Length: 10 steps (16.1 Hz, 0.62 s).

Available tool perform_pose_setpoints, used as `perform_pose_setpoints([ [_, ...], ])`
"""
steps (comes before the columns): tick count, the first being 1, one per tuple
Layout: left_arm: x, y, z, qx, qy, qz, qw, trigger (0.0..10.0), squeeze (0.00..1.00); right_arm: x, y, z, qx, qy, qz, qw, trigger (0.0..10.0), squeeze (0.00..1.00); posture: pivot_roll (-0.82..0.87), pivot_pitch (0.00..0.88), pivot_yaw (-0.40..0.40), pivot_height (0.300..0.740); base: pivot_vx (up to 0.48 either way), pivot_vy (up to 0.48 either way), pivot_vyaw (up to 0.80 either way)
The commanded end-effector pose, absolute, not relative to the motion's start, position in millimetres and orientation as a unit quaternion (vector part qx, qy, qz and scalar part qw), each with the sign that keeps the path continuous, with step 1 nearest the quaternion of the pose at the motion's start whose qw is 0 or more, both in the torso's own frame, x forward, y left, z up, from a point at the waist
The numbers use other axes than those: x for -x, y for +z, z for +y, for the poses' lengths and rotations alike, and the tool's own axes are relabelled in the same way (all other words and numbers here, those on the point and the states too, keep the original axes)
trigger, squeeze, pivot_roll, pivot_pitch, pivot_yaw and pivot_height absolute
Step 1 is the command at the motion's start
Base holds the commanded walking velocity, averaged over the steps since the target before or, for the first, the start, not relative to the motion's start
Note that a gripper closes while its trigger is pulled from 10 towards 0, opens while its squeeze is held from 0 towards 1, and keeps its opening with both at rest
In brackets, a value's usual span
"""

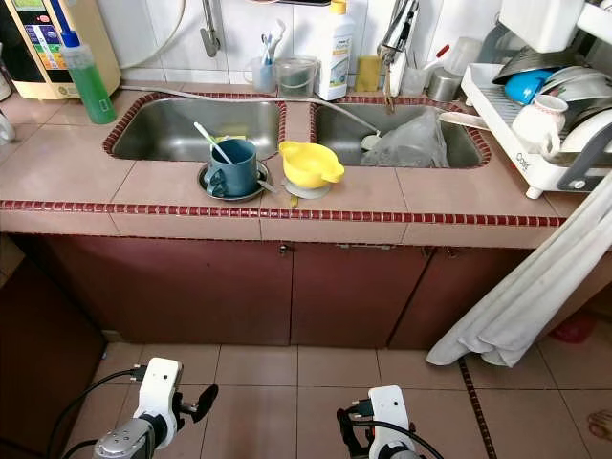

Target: Kitchen organization

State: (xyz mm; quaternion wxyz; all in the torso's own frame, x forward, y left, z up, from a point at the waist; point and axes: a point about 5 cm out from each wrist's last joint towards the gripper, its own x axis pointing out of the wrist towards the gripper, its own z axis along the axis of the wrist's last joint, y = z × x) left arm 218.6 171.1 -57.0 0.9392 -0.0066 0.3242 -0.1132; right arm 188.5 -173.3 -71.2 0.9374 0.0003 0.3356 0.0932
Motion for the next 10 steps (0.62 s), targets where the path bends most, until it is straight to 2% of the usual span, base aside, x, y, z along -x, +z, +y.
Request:
perform_pose_setpoints([
  [1,-228.3,-50.6,172.7,-0.025,-0.104,0.307,0.946,10.0,0.00,-196.0,-65.7,-177.8,0.041,0.077,0.313,0.946,10.0,0.00,-0.02,0.037,0.019,0.740,0.000,0.000,0.00],
  [3,-232.5,-47.5,173.3,-0.049,-0.098,0.295,0.949,10.0,0.00,-200.1,-63.9,-178.1,0.042,0.073,0.311,0.947,10.0,0.00,-0.02,0.033,0.016,0.740,0.000,0.000,0.00],
  [10,-231.2,-47.8,172.3,-0.058,-0.096,0.290,0.950,10.0,0.00,-200.9,-63.9,-180.8,0.036,0.069,0.316,0.946,10.0,0.00,-0.02,0.027,0.012,0.740,0.000,0.000,0.00],
])
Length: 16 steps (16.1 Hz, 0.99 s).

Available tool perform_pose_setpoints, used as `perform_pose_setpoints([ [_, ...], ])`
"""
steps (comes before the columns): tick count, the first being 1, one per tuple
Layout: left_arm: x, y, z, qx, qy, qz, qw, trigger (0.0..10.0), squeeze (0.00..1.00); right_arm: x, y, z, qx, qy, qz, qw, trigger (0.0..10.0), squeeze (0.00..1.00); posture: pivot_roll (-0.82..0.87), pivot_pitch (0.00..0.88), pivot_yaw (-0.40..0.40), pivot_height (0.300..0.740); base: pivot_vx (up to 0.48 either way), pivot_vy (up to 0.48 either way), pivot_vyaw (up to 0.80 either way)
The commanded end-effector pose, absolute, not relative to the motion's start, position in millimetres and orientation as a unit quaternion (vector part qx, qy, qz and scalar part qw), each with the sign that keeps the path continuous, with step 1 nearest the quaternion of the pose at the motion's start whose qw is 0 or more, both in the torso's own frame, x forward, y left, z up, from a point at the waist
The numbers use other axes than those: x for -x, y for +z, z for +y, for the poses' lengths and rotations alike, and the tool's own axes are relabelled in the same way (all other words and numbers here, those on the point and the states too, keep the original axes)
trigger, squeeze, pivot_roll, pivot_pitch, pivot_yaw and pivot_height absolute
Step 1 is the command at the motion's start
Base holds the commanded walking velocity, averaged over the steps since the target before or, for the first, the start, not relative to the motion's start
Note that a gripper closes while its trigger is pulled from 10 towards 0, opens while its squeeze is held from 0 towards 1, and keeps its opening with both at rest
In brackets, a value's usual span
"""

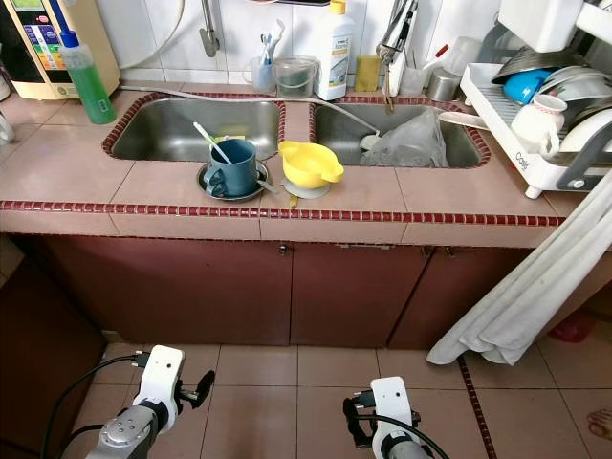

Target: Kitchen organization

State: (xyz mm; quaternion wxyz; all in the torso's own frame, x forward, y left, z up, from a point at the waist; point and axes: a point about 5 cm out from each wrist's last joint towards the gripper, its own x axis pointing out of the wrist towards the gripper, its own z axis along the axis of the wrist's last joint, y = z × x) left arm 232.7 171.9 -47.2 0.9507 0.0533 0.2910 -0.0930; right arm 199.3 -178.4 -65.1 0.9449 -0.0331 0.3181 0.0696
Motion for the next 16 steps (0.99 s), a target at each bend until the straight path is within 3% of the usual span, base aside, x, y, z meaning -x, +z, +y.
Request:
perform_pose_setpoints([
  [1,-232,-47,173,-0.060,-0.096,0.288,0.951,10.0,0.00,-202,-63,-181,0.043,0.068,0.314,0.946,10.0,0.00,-0.02,0.029,0.012,0.740,0.000,0.000,0.00],
  [10,-260,-12,196,-0.039,-0.069,0.176,0.981,10.0,0.00,-246,-18,-192,0.094,0.050,0.158,0.982,10.0,0.00,-0.02,0.062,0.010,0.740,0.000,0.000,0.00],
  [16,-274,14,190,-0.021,-0.086,0.091,0.992,10.0,0.00,-266,19,-186,0.065,0.032,0.048,0.996,10.0,0.00,-0.02,0.075,0.016,0.740,0.000,0.000,0.00],
])
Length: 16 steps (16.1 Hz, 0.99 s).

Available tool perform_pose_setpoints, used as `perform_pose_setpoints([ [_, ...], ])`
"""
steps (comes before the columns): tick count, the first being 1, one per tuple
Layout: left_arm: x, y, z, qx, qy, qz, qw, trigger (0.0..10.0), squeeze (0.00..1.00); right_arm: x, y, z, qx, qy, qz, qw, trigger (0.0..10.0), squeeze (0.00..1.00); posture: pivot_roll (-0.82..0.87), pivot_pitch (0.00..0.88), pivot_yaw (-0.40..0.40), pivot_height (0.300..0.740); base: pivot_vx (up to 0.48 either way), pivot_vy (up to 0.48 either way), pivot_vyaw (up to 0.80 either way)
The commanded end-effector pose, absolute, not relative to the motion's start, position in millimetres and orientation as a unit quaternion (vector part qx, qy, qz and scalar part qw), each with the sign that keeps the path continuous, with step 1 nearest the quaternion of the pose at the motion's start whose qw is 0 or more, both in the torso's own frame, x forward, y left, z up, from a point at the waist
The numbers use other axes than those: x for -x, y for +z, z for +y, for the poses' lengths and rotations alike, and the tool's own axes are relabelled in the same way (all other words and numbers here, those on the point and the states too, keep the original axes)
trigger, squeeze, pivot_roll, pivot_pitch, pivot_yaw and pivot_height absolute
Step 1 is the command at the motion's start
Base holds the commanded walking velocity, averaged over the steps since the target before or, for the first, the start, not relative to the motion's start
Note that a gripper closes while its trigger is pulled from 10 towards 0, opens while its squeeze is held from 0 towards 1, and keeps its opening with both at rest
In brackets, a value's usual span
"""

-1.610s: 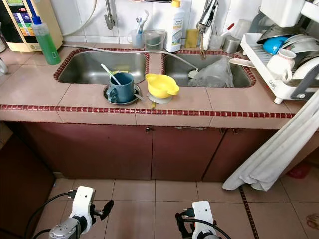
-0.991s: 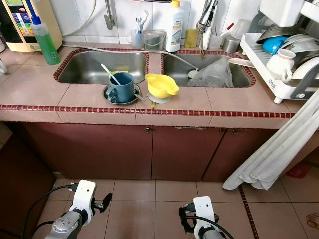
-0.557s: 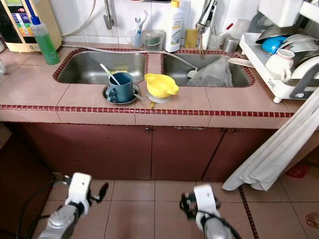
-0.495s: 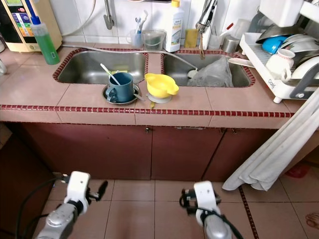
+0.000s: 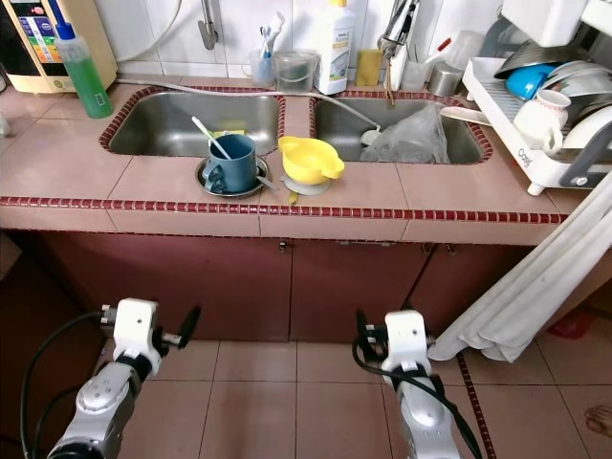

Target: Kitchen organization

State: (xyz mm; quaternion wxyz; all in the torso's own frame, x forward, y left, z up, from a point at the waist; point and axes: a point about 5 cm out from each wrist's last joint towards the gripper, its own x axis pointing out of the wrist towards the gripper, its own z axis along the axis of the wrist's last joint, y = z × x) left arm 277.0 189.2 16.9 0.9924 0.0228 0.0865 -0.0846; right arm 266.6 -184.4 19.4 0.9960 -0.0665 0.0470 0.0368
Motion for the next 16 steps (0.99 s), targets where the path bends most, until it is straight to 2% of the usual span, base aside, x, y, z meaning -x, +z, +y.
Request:
perform_pose_setpoints([
  [1,-277,21,187,-0.024,-0.091,0.074,0.993,10.0,0.00,-270,29,-183,0.059,0.033,0.024,0.997,10.0,0.00,-0.02,0.073,0.016,0.740,0.000,0.000,0.00],
  [8,-301,71,176,0.007,-0.104,-0.014,0.994,10.0,0.00,-288,100,-168,0.040,0.041,-0.092,0.994,10.0,0.00,-0.02,0.069,0.017,0.740,0.000,0.000,0.00],
  [13,-309,94,171,0.014,-0.115,-0.044,0.992,10.0,0.00,-291,116,-167,0.060,0.048,-0.101,0.992,10.0,0.00,-0.01,0.046,0.015,0.740,0.000,0.000,0.00],
  [16,-313,99,173,0.025,-0.110,-0.043,0.993,10.0,0.00,-293,121,-166,0.064,0.050,-0.102,0.991,10.0,0.00,-0.01,0.029,0.012,0.740,0.000,-0.378,0.00],
])
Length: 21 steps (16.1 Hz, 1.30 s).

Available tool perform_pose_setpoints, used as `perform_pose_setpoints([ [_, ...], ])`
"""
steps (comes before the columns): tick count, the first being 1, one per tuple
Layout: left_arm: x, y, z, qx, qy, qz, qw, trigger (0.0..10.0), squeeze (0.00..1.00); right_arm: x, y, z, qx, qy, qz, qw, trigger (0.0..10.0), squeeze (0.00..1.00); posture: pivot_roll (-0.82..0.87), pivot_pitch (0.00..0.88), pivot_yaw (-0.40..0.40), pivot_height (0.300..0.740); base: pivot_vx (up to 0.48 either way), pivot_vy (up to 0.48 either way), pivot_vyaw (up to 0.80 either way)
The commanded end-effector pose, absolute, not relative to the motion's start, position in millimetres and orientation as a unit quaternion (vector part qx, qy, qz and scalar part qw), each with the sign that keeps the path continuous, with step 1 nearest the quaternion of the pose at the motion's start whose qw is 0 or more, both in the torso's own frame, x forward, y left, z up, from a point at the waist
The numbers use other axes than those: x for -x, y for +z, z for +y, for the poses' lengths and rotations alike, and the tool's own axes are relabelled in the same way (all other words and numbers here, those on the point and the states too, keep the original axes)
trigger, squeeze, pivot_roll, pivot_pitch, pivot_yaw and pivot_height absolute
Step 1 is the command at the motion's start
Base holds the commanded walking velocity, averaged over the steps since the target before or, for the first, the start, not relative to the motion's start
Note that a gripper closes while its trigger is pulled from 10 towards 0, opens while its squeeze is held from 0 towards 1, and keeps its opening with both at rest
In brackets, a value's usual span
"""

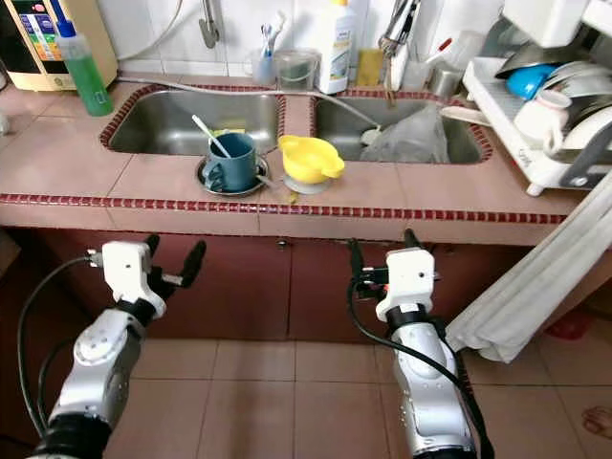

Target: Kitchen organization

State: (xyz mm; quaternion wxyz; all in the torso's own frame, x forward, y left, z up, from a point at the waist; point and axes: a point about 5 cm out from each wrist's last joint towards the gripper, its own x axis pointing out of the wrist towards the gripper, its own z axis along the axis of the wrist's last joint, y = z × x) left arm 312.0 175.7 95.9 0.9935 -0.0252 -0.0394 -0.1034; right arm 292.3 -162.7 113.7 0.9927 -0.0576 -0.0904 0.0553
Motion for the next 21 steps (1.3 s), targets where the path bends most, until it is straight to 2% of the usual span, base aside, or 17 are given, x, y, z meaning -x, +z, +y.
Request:
perform_pose_setpoints([
  [1,-314,102,173,0.027,-0.111,-0.044,0.992,10.0,0.00,-294,125,-166,0.067,0.051,-0.106,0.991,10.0,0.00,-0.01,0.025,0.011,0.740,0.000,-0.480,0.00],
  [6,-318,110,171,0.022,-0.115,-0.051,0.992,10.0,0.00,-299,134,-167,0.072,0.053,-0.116,0.989,10.0,0.00,-0.01,0.000,0.004,0.740,0.000,-0.480,0.00],
  [12,-317,103,166,0.017,-0.119,-0.022,0.992,10.0,0.00,-296,133,-167,0.074,0.055,-0.113,0.989,10.0,0.00,-0.02,0.000,0.006,0.740,0.000,0.000,0.00],
  [19,-320,120,165,0.021,-0.138,-0.041,0.989,10.0,0.00,-295,149,-167,0.074,0.060,-0.137,0.986,10.0,0.00,-0.02,0.004,0.011,0.740,0.000,0.000,0.00],
  [21,-320,121,165,0.023,-0.136,-0.040,0.990,10.0,0.00,-294,152,-168,0.072,0.059,-0.142,0.986,10.0,0.00,-0.02,0.011,0.011,0.740,0.270,0.000,0.00],
])
